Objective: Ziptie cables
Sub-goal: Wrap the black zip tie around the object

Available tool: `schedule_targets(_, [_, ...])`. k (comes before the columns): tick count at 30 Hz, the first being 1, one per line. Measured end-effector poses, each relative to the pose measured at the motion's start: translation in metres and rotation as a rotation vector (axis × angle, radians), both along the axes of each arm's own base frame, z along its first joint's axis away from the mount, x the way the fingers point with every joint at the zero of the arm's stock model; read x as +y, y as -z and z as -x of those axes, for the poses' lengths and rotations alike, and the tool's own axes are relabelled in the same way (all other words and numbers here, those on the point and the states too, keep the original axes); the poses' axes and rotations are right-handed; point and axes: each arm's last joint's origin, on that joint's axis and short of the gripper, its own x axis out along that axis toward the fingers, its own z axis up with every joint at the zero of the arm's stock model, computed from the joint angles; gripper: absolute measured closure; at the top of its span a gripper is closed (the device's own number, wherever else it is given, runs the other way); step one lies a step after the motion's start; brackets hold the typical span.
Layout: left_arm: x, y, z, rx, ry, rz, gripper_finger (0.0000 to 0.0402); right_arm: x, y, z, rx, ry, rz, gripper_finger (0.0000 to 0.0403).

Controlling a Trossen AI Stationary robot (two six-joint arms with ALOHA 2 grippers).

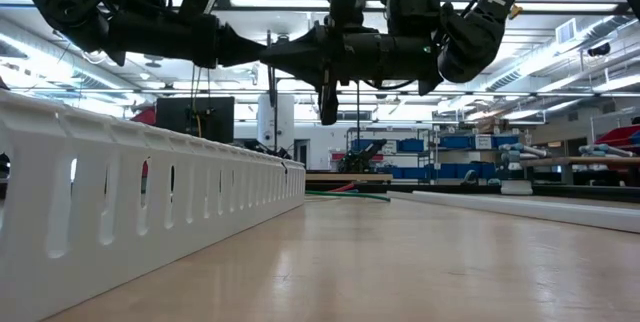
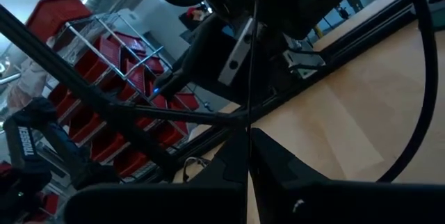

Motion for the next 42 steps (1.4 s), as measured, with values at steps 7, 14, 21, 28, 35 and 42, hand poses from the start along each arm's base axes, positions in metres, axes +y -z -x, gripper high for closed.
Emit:
schedule_targets(7, [0.0, 0.0, 0.0, 0.018, -0.017, -0.06, 0.0402, 0.001, 0.004, 0.0, 0.045, 0.023, -0.023, 0.0403])
schedule_targets(14, [0.0, 0.005, 0.002, 0.04, -0.035, -0.081, 0.0402, 0.001, 0.012, 0.008, 0.045, 0.079, -0.052, 0.0403])
schedule_targets(21, [0.0, 0.006, 0.003, 0.037, -0.025, -0.097, 0.0402, 0.001, 0.013, 0.013, 0.003, 0.08, -0.053, 0.0403])
schedule_targets(28, [-0.002, 0.004, 0.003, 0.02, 0.021, -0.125, 0.0401, 0.002, 0.013, 0.013, 0.004, 0.054, -0.049, 0.0403])
schedule_targets(35, [-0.005, 0.003, 0.002, 0.039, 0.04, -0.24, 0.0402, 0.003, 0.012, 0.012, 0.001, 0.028, -0.027, 0.0403])
schedule_targets(42, [-0.006, 0.003, 0.002, 0.04, 0.041, -0.242, 0.0402, 0.003, 0.007, 0.004, 0.019, -0.015, 0.0, 0.0402])
